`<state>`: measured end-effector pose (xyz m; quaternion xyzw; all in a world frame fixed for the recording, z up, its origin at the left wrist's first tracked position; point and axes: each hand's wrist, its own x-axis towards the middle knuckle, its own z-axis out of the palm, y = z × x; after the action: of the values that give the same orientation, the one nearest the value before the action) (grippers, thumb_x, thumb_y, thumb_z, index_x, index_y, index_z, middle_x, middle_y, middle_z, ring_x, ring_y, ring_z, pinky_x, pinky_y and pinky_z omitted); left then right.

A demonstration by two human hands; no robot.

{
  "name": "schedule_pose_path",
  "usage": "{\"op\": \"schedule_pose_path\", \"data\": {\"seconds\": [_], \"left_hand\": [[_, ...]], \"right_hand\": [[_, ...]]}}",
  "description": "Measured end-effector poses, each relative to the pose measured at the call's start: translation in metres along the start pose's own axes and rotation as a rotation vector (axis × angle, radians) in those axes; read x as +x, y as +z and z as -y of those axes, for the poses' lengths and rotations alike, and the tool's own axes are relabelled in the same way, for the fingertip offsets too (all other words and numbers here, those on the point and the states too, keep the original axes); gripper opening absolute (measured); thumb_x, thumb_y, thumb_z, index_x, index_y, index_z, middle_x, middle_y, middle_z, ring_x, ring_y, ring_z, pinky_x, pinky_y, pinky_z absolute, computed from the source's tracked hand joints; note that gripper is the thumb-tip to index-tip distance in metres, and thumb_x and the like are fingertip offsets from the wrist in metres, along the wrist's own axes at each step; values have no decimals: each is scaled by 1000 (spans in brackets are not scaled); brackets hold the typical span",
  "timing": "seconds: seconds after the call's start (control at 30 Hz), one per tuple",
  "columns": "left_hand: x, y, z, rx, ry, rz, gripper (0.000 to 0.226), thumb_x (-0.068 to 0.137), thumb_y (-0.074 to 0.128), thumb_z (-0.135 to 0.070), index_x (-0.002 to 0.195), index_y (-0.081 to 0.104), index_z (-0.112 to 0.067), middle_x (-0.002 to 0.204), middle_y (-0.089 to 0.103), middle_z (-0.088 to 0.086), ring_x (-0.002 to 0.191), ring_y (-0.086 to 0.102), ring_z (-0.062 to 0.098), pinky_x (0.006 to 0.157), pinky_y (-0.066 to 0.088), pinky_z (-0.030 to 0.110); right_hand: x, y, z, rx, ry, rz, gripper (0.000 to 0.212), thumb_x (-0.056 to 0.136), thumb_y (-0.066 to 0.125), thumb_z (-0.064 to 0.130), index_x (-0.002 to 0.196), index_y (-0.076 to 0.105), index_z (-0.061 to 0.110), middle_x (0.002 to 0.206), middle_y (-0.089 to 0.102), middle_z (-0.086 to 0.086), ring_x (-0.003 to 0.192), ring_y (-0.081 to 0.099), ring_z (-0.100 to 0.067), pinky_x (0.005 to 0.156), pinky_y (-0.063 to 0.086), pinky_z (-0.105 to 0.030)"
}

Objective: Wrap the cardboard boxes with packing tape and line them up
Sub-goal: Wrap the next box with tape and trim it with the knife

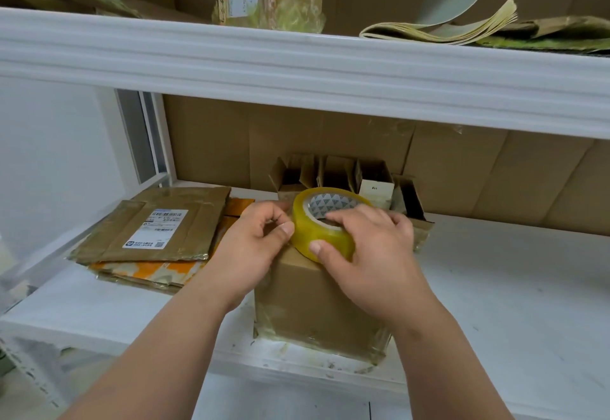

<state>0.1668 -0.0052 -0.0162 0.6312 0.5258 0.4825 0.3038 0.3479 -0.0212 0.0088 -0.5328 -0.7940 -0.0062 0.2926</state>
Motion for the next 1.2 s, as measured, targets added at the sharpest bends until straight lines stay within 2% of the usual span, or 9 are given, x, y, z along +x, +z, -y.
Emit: {"op": "schedule_pose_path", "data": {"seconds": [0.1,0.27,0.4,0.47,0.57,0.73,0.83,1.0,1.2], "left_hand": [[0,-2,-1,-7,-28,-25,23,100,53,-30,79,57,-37,121,58,-13,109,56,13,97,48,46],[0,-5,-7,-36,-37,-70,20,104,44,-30,86,52,-27,95,57,-1,83,52,13,68,40,30],[9,-15,-2,-163,-47,-91,19,105,44,-27,88,52,-22,102,62,17,99,58,38,89,52,53],[11,-18,4,-153,-74,-92,19,105,44,-26,88,52,-21,88,59,13,85,56,33,83,53,49],[13,-18,13,-116,-97,-88,22,105,45,-23,84,52,-24,79,55,5,78,53,20,72,52,39],[15,-16,17,-86,-99,-136,16,105,44,-18,92,52,-14,79,56,3,74,52,14,59,44,13],[16,-13,14,-29,-73,-179,15,105,43,-19,95,51,-12,80,58,4,72,53,13,54,42,10],[20,-11,16,-44,-98,-199,15,106,43,-21,96,52,-14,86,62,8,78,57,17,65,44,24],[22,-13,16,-322,-181,-140,19,106,40,-10,89,48,-11,63,68,-8,70,56,14,69,48,28]], "right_hand": [[0,-7,-11,81,32,46,40,78,51,51,115,59,36,137,43,15,130,30,-7,117,16,-37],[4,-9,-9,190,60,123,26,87,62,50,108,49,44,144,31,17,134,27,-9,109,39,-43],[7,-3,0,243,-2,99,25,85,66,53,99,48,43,123,43,20,120,28,-1,103,34,-33],[9,0,0,247,-10,88,28,81,69,54,96,53,36,110,45,22,115,23,4,97,29,-29],[10,1,-2,244,-8,113,30,81,69,56,95,55,33,110,48,26,123,19,4,103,29,-32],[14,-8,-4,81,-73,197,24,90,59,50,111,52,41,133,47,22,138,21,-6,114,20,-38],[13,-9,-3,26,-80,191,32,93,53,54,122,49,43,146,35,22,136,20,-4,113,15,-35],[13,-12,-1,-1,-123,148,33,89,54,61,115,53,42,118,42,22,117,28,0,114,14,-34],[17,-26,5,50,-123,16,35,77,65,66,90,56,36,94,52,20,93,35,1,89,22,-25]]}}
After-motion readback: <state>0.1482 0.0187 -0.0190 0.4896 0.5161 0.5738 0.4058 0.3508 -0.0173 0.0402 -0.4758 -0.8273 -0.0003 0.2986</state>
